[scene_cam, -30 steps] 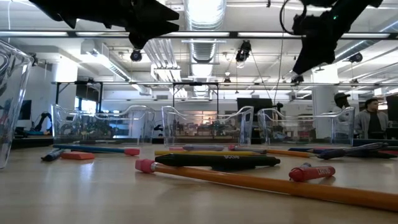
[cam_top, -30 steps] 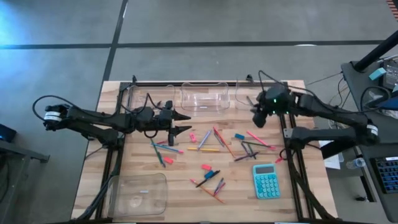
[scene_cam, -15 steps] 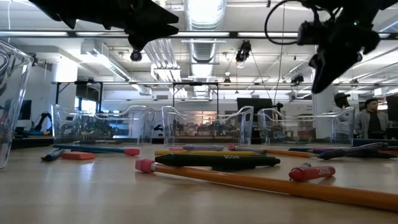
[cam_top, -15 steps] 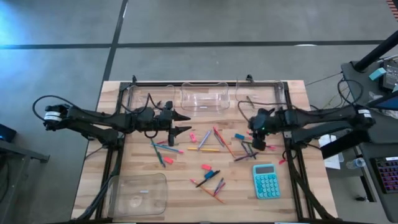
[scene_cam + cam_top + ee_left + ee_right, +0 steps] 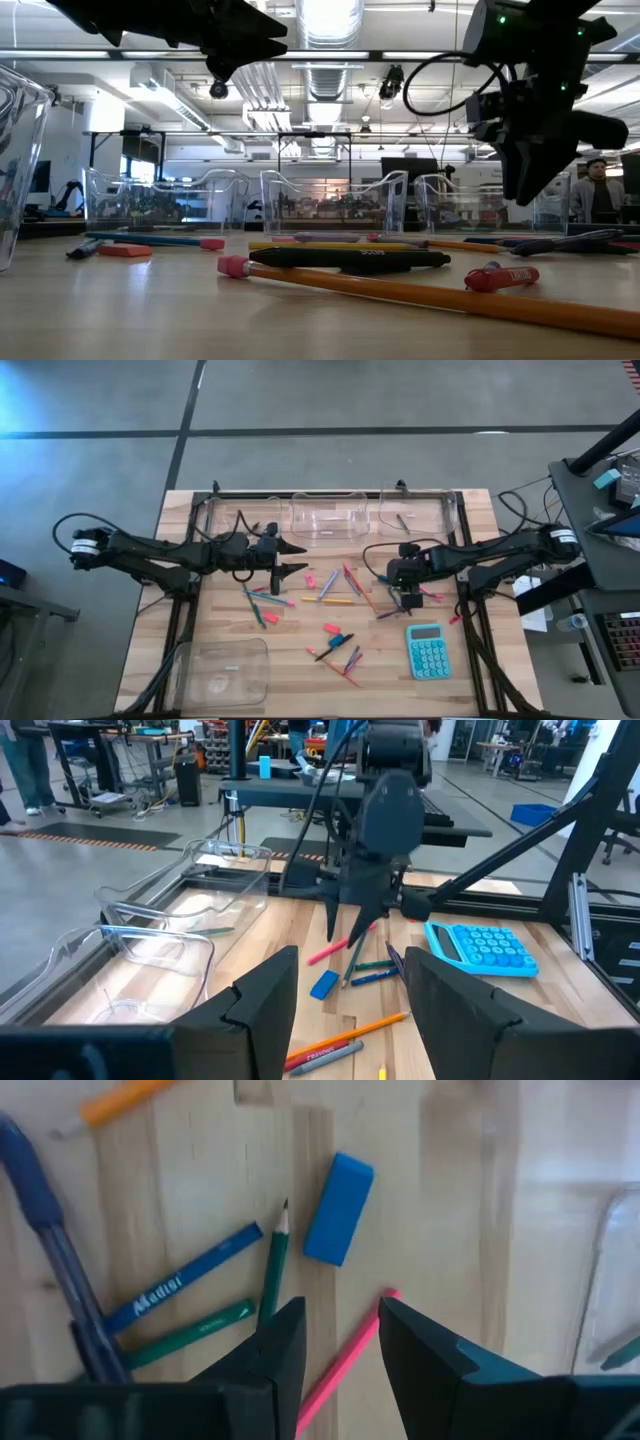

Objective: Sort crayons/erasers/pens/pencils in bins
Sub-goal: Put the blue eraser into the top middle transparent bin

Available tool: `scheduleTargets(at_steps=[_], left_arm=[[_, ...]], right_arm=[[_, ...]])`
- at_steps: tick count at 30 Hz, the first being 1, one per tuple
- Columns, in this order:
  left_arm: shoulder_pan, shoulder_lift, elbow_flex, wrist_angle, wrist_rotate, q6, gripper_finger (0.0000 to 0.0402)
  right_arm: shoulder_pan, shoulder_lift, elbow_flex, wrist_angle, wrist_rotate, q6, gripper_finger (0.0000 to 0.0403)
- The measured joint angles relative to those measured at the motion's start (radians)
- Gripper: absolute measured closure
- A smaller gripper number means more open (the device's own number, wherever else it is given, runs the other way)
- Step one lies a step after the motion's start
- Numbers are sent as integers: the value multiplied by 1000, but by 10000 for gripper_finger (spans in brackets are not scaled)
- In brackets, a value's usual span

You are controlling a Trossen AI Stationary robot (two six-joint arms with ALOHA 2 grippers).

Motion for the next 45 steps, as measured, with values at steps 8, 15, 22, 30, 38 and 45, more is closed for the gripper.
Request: scheduleTargets(at_steps=[8, 15, 22, 30, 38, 45], left_arm=[[0, 0, 0, 0, 0, -1, 231], [0, 0, 0, 0, 0, -1, 231], [0, 0, 0, 0, 0, -2, 231], [0, 0, 0, 0, 0, -3, 231], [0, 0, 0, 1, 0, -3, 231], [0, 0, 0, 1, 0, -5, 231]], right_arm=[[0, 98, 0, 40, 59, -183, 284], [0, 145, 0, 59, 126, -358, 284], [0, 167, 1, 71, 163, -479, 284], [9, 172, 1, 75, 136, -574, 283], [11, 175, 1, 92, 136, -591, 246], [20, 206, 1, 120, 136, -628, 205]])
